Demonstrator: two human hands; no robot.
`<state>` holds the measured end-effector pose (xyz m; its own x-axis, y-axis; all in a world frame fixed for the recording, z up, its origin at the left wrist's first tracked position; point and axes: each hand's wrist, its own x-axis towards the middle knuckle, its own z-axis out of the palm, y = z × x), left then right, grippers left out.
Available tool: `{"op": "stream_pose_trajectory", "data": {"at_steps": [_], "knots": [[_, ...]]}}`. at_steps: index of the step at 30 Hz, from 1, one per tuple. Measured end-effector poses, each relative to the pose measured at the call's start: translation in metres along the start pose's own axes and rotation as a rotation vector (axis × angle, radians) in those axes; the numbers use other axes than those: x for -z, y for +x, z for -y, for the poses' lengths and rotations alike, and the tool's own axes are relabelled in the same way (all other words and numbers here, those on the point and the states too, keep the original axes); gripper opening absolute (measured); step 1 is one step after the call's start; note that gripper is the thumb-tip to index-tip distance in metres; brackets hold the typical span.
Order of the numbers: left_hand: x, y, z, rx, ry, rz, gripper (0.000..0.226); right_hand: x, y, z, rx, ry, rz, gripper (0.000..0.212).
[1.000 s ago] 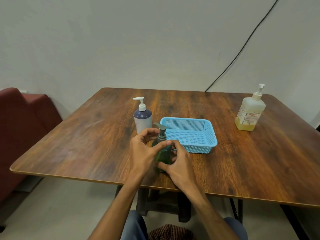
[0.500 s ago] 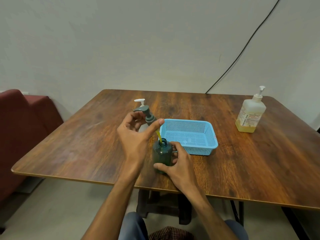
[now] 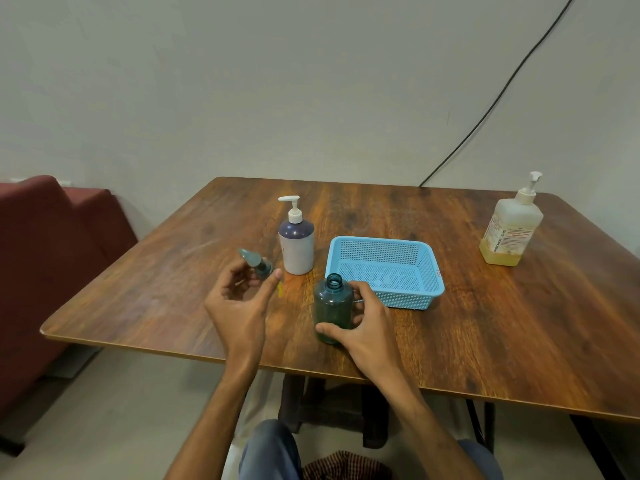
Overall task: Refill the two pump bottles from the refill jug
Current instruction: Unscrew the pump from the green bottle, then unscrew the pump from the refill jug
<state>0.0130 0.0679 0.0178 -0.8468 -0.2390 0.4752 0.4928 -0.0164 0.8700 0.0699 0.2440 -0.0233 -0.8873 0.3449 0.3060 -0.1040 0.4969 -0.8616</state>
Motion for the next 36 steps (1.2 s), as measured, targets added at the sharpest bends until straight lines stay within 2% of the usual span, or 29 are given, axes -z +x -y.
{"op": "stream_pose_trajectory", "data": {"at_steps": [5,11,20,29,36], "knots": [[0.017,-0.019,0.031,0.02,0.212,0.081,0.026,0.0,0.001,-0.001,-0.002,-0.022,-0.006,0.076],[0.024,-0.033,0.047,0.036,0.391,0.117,0.035,0.0,0.001,-0.002,-0.009,-0.032,-0.003,0.078],[0.019,-0.035,0.071,0.008,0.591,0.239,0.032,0.0,-0.005,0.001,0.01,-0.051,-0.018,0.076],[0.022,-0.038,0.076,-0.006,0.572,0.271,0.045,-0.006,-0.009,0.0,-0.005,-0.036,-0.029,0.088],[0.024,-0.039,0.072,-0.019,0.509,0.281,0.047,-0.006,-0.013,-0.002,-0.021,-0.021,-0.01,0.1]]}}
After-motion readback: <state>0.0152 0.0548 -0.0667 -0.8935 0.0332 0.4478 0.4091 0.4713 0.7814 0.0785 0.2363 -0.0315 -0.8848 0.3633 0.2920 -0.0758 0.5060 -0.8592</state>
